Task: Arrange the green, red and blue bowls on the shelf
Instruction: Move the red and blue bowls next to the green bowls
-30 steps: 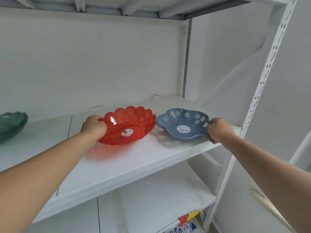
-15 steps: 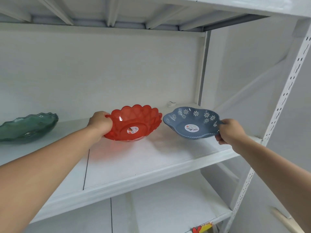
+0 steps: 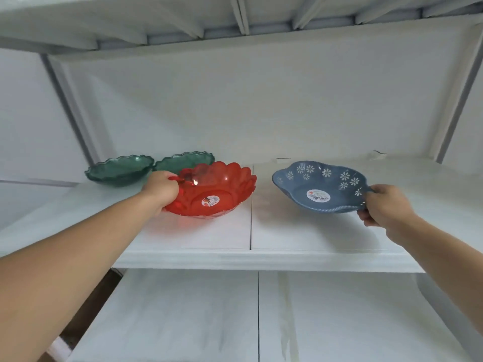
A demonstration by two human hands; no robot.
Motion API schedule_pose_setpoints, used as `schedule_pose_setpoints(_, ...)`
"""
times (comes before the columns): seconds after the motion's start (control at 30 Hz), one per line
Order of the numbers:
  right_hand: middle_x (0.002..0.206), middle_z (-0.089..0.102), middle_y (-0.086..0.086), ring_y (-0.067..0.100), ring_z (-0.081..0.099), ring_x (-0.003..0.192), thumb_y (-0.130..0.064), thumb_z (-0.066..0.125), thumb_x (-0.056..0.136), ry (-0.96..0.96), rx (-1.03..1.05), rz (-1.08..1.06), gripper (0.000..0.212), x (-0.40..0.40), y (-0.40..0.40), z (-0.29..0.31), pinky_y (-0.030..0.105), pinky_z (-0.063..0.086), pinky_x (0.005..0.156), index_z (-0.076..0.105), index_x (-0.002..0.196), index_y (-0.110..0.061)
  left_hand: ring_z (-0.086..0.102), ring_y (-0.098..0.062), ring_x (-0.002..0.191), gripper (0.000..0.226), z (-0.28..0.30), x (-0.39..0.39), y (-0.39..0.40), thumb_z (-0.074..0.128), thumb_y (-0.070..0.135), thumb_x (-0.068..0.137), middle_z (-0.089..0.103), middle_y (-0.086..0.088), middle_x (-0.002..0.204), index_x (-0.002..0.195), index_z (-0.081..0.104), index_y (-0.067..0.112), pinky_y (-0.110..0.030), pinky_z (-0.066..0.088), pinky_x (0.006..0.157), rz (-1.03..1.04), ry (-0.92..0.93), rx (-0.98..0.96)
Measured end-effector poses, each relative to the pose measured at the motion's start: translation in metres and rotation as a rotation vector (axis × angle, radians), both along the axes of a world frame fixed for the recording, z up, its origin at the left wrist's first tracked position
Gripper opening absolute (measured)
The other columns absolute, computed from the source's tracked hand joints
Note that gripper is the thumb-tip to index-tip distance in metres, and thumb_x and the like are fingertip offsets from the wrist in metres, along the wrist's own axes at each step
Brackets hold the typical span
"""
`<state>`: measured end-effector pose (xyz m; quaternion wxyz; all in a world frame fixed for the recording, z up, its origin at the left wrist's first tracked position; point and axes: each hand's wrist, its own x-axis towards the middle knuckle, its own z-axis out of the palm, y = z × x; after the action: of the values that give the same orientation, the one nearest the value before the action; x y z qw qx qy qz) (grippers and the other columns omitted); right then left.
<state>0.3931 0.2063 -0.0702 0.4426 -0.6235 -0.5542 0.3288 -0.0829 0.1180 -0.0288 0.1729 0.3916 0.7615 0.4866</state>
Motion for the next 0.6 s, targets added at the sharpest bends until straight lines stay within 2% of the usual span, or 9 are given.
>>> schedule_pose_setpoints(0.07, 0.049, 0.065, 0.006, 0.024, 0.057, 0.046, -0.008, 0.046, 0.092, 0.005, 0.000, 0.032, 0.026, -0.037, -0.007, 0.001, 0.028, 0.053, 0.044, 0.072, 0.087, -0.004, 0.071, -0.029, 0.075, 0.034, 0.003, -0.037, -0.019, 0.048, 0.004, 0.093, 0.075, -0.007, 0.088, 0.089, 0.074, 0.025, -0.034, 0.059, 0.062, 0.033, -0.019, 0.003)
schedule_pose_setpoints(0.13, 0.050, 0.066, 0.007, 0.024, 0.057, 0.046, -0.009, 0.047, 0.091, 0.011, 0.002, 0.047, 0.026, -0.074, -0.013, 0.003, 0.029, 0.054, 0.045, 0.073, 0.088, -0.004, 0.072, -0.028, 0.075, 0.033, 0.004, -0.075, -0.039, 0.049, 0.004, 0.093, 0.076, -0.008, 0.090, 0.089, 0.074, 0.026, -0.035, 0.060, 0.060, 0.049, -0.042, 0.019)
schedule_pose_setpoints(0.23, 0.052, 0.067, 0.009, 0.025, 0.058, 0.048, -0.008, 0.048, 0.092, 0.023, -0.002, 0.060, 0.026, -0.132, -0.025, 0.001, 0.031, 0.055, 0.048, 0.074, 0.091, -0.004, 0.072, -0.026, 0.078, 0.035, -0.002, -0.134, -0.068, 0.049, 0.006, 0.093, 0.077, -0.010, 0.100, 0.101, 0.076, 0.025, -0.030, 0.057, 0.055, 0.059, -0.072, 0.025)
schedule_pose_setpoints(0.33, 0.053, 0.067, 0.008, 0.026, 0.059, 0.050, -0.006, 0.050, 0.096, 0.036, -0.024, 0.058, 0.026, -0.194, -0.038, -0.001, 0.031, 0.056, 0.050, 0.076, 0.094, -0.004, 0.074, -0.034, 0.095, 0.036, -0.008, -0.198, -0.092, 0.047, 0.005, 0.094, 0.076, -0.015, 0.109, 0.109, 0.076, 0.020, -0.036, 0.060, 0.061, 0.056, -0.096, 0.010)
schedule_pose_setpoints(0.4, 0.054, 0.067, 0.008, 0.026, 0.059, 0.051, -0.005, 0.050, 0.096, 0.037, -0.029, 0.053, 0.026, -0.235, -0.046, 0.000, 0.030, 0.055, 0.049, 0.076, 0.095, -0.004, 0.073, -0.036, 0.096, 0.034, -0.010, -0.236, -0.106, 0.046, 0.005, 0.093, 0.075, -0.016, 0.109, 0.101, 0.075, 0.022, -0.035, 0.059, 0.060, 0.060, -0.077, -0.005)
schedule_pose_setpoints(0.47, 0.053, 0.067, 0.008, 0.024, 0.059, 0.048, -0.004, 0.050, 0.096, 0.033, -0.026, 0.053, 0.025, -0.273, -0.053, 0.005, 0.030, 0.054, 0.046, 0.076, 0.094, -0.003, 0.072, -0.036, 0.096, 0.033, -0.009, -0.269, -0.118, 0.047, 0.005, 0.092, 0.074, -0.014, 0.106, 0.095, 0.074, 0.023, -0.041, 0.063, 0.064, 0.063, -0.057, -0.009)
schedule_pose_setpoints(0.53, 0.053, 0.066, 0.008, 0.023, 0.058, 0.046, -0.005, 0.051, 0.096, 0.041, -0.029, 0.077, 0.024, -0.306, -0.059, 0.008, 0.029, 0.052, 0.045, 0.075, 0.093, -0.002, 0.072, -0.036, 0.098, 0.036, -0.007, -0.298, -0.126, 0.047, 0.006, 0.091, 0.074, -0.014, 0.109, 0.103, 0.077, 0.022, -0.049, 0.065, 0.074, 0.070, -0.053, -0.014)
schedule_pose_setpoints(0.6, 0.053, 0.065, 0.006, 0.022, 0.058, 0.045, -0.008, 0.052, 0.097, 0.045, -0.031, 0.102, 0.023, -0.332, -0.065, 0.012, 0.028, 0.053, 0.045, 0.074, 0.092, -0.003, 0.073, -0.036, 0.098, 0.038, -0.006, -0.321, -0.130, 0.047, 0.007, 0.092, 0.075, -0.014, 0.112, 0.109, 0.077, 0.024, -0.046, 0.065, 0.074, 0.080, -0.068, -0.023)
